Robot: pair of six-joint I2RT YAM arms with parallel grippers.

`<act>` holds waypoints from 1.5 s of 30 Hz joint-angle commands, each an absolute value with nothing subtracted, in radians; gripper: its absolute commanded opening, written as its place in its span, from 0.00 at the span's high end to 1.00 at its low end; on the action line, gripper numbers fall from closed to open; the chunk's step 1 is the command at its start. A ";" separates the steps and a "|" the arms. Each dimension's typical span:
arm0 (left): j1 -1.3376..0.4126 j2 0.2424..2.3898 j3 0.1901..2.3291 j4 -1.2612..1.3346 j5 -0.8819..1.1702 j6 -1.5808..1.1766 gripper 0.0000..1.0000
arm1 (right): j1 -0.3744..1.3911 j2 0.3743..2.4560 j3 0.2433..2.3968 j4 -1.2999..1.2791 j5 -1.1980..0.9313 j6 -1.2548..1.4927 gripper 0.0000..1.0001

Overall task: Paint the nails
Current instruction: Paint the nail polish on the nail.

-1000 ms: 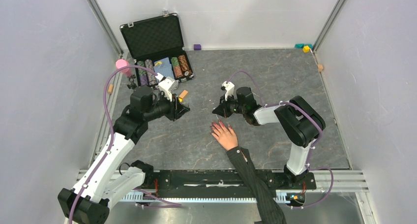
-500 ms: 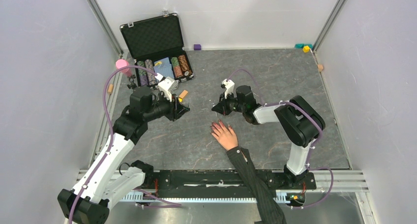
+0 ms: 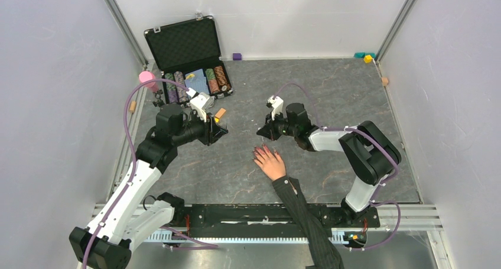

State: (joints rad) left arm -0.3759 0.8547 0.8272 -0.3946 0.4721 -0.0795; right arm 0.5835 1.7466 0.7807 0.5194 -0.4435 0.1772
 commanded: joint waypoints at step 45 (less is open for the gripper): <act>-0.370 0.828 0.824 -0.376 0.459 -0.044 0.98 | 0.623 1.805 0.827 0.508 -0.376 0.131 1.00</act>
